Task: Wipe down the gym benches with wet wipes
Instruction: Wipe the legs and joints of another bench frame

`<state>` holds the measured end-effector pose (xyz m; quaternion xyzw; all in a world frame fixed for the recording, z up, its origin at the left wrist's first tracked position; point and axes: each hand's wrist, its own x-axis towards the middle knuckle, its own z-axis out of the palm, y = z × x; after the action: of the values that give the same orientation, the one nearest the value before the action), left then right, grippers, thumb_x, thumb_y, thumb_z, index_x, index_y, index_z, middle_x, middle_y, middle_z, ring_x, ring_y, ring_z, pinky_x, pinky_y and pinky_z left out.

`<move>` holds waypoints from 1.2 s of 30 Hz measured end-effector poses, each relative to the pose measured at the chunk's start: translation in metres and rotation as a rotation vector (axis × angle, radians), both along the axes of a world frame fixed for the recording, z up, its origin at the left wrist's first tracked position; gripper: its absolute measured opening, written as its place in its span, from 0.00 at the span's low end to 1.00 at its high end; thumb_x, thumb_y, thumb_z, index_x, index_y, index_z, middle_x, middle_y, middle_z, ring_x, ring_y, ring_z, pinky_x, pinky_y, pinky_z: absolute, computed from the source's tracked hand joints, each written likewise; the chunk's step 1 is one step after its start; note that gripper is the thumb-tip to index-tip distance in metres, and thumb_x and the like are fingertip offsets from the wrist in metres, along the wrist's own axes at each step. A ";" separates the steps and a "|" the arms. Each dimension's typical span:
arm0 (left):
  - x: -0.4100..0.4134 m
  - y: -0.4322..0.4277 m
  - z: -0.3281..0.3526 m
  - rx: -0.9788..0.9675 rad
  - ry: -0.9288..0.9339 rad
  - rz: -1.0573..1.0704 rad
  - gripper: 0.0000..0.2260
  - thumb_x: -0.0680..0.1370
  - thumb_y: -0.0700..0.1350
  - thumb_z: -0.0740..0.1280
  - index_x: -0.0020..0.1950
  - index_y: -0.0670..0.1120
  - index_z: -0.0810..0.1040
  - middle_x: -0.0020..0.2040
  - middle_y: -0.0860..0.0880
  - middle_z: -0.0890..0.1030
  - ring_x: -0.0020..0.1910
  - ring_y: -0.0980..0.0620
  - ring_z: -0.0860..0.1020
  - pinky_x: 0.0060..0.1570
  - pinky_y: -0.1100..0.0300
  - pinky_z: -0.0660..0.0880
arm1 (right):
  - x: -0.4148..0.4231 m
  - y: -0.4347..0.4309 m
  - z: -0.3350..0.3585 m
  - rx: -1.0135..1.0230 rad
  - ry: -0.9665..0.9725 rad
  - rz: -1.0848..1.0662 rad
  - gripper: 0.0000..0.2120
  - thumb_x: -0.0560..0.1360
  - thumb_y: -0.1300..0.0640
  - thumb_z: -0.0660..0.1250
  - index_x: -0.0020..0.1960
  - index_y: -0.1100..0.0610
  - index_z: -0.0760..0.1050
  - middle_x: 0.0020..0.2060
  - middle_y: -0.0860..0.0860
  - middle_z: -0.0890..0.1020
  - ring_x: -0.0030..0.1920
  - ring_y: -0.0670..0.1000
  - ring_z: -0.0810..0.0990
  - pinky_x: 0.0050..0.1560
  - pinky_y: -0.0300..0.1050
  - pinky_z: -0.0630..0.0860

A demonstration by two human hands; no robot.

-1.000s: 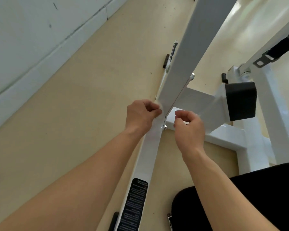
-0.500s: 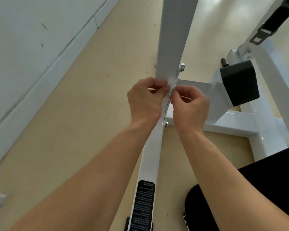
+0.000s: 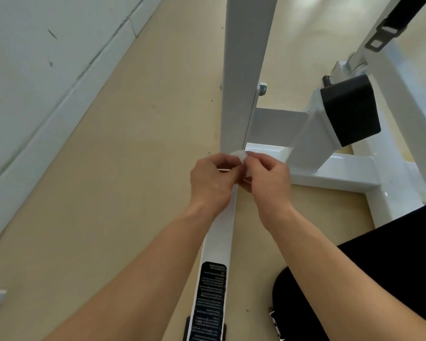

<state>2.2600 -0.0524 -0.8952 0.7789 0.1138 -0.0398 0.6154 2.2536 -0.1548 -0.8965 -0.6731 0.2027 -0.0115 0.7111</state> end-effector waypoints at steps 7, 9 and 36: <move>-0.007 -0.003 0.011 0.014 0.010 -0.020 0.06 0.78 0.43 0.70 0.49 0.51 0.86 0.43 0.55 0.86 0.44 0.55 0.84 0.53 0.50 0.81 | 0.006 -0.035 -0.004 -0.367 -0.173 -0.236 0.05 0.74 0.59 0.74 0.44 0.51 0.80 0.44 0.47 0.83 0.42 0.44 0.83 0.51 0.46 0.82; -0.005 0.004 0.016 0.004 0.041 0.043 0.06 0.78 0.42 0.69 0.47 0.51 0.86 0.42 0.54 0.86 0.43 0.53 0.84 0.51 0.49 0.82 | 0.020 -0.033 0.001 -0.582 -0.340 -0.260 0.06 0.74 0.61 0.74 0.46 0.52 0.79 0.47 0.49 0.78 0.43 0.46 0.80 0.48 0.38 0.79; -0.021 0.032 0.016 -0.149 0.196 0.127 0.08 0.81 0.41 0.65 0.50 0.47 0.84 0.46 0.50 0.85 0.38 0.54 0.84 0.38 0.62 0.76 | 0.064 -0.025 -0.024 -0.626 -0.238 -0.174 0.00 0.74 0.60 0.74 0.45 0.56 0.83 0.38 0.49 0.83 0.41 0.50 0.82 0.48 0.40 0.78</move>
<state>2.2393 -0.0203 -0.8794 0.7146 0.2193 -0.0852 0.6588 2.3172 -0.1795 -0.9208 -0.8328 0.1617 -0.2124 0.4849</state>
